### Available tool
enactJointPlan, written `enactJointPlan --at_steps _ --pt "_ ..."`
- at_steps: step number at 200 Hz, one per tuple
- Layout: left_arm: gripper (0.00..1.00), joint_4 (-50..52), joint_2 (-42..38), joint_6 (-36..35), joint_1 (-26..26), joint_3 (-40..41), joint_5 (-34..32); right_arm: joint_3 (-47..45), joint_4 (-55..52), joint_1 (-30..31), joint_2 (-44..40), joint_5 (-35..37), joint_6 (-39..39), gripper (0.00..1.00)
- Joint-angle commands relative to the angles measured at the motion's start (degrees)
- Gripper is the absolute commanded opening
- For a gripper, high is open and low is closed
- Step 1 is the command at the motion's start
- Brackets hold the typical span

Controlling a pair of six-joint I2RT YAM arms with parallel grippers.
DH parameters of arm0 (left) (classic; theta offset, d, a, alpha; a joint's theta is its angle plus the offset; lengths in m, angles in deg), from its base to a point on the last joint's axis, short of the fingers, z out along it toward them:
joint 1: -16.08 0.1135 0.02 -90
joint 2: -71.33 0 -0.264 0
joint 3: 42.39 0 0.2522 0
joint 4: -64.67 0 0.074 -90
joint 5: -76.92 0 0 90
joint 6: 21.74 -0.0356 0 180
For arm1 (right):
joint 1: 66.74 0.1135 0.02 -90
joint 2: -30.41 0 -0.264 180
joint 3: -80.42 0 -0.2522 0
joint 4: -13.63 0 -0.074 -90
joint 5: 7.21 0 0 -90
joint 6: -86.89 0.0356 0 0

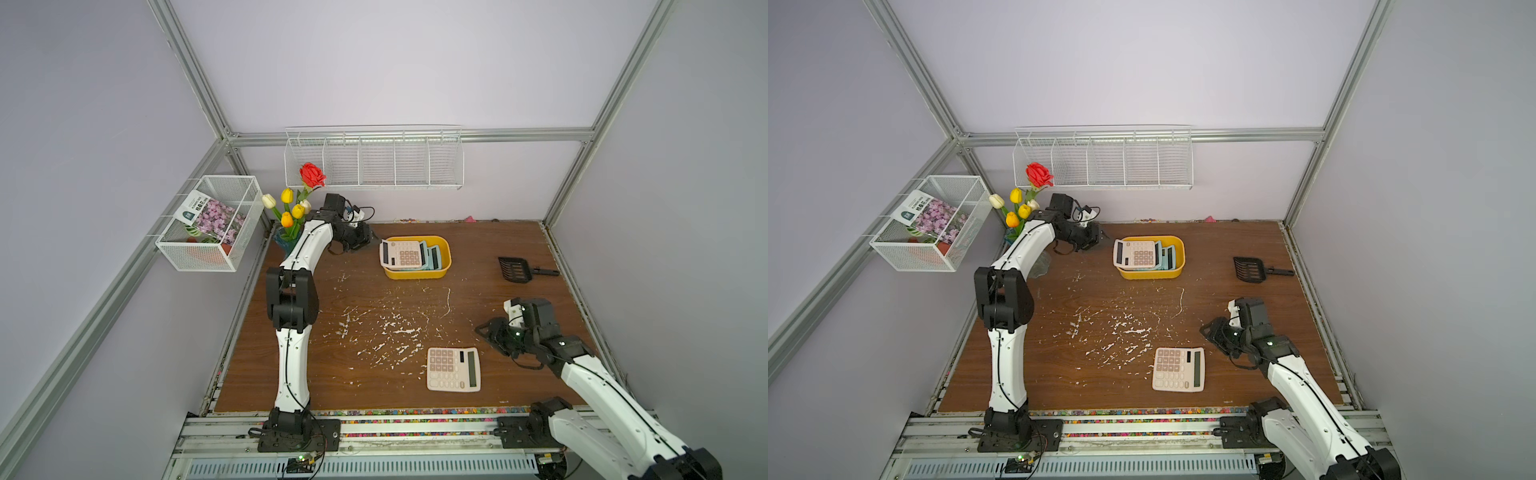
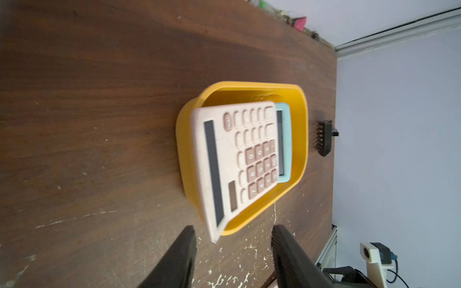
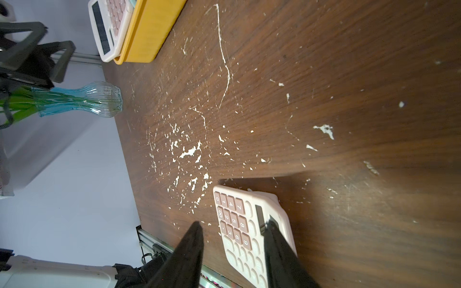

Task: Put the calculator in the storage box
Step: Place the calculator in the storage box, then pick up the calculator at the center of the board.

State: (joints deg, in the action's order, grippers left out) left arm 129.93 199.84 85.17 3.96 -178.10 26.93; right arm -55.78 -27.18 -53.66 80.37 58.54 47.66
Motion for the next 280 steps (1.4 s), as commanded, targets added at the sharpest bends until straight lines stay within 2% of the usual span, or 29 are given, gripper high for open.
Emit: enactJointPlan --at_steps 1,32,62,84,115,157,228,280 --pt "0.53 -0.7 -5.2 -0.2 -0.8 2.3 -0.8 0.7 -3.1 -0.1 -1.4 0.2 -0.3 0.44" --pt "0.52 -4.5 -16.7 0.5 -2.5 12.0 -3.4 -0.8 -5.5 -0.1 -3.8 -1.1 0.3 0.44" --pt "0.5 -15.1 -34.0 3.1 -3.9 30.5 -7.7 -4.6 -7.5 -0.1 -5.6 -3.3 0.5 0.44" --pt "0.51 -21.4 -46.6 4.8 -4.4 43.8 -13.9 -6.8 -9.3 -0.1 -6.9 -2.9 -0.2 0.44" --pt "0.52 -28.7 -58.3 7.8 -4.6 58.3 -18.8 -9.1 -7.4 0.0 -6.0 -3.1 0.1 0.44" --pt "0.51 -28.0 -61.6 8.7 -4.5 61.3 -19.6 -11.3 -4.9 0.0 -2.6 -6.9 -0.9 0.43" --pt "0.51 -28.6 -61.2 8.9 -4.5 62.3 -19.0 -15.2 0.1 0.0 -3.1 -10.6 0.3 0.39" --pt "0.5 -28.4 -61.1 8.9 -4.5 62.7 -19.1 -14.9 1.3 0.0 -2.5 -11.5 0.0 0.3"
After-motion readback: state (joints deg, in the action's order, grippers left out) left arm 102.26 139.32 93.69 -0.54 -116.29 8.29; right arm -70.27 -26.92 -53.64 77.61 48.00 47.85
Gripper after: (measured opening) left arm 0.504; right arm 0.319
